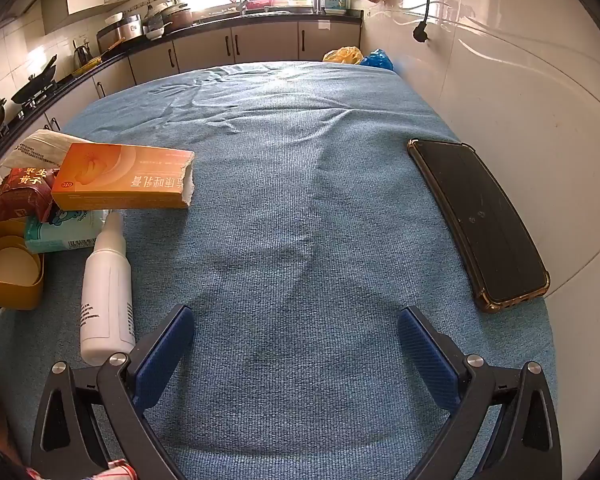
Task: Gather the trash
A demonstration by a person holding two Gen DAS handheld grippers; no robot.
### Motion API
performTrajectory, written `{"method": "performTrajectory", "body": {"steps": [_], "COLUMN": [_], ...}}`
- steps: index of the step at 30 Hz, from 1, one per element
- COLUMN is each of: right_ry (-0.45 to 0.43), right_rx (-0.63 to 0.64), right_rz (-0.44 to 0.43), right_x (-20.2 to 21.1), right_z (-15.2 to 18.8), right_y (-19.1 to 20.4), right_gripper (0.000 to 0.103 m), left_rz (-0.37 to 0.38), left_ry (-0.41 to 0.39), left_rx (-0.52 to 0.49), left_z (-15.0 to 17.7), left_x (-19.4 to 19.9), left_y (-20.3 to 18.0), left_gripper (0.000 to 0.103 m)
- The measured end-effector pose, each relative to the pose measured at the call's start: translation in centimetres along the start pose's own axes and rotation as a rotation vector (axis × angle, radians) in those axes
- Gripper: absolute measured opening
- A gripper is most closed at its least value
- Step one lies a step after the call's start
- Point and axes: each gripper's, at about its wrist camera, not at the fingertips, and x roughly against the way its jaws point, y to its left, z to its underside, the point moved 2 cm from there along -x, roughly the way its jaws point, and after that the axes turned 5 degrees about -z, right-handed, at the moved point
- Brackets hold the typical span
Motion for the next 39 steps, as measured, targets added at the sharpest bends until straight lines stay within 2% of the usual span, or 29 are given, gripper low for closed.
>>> {"method": "performTrajectory", "body": {"steps": [39], "right_ry": [0.001], "right_rx": [-0.008], "right_rz": [-0.011], "right_x": [0.10], "right_z": [-0.03], "right_y": [0.05], "right_gripper": [0.103], "left_rz": [0.004], "left_ry": [0.014], "left_rx": [0.002], "left_z": [0.01], "left_x": [-0.04], "left_y": [-0.03], "left_gripper": [0.103]}}
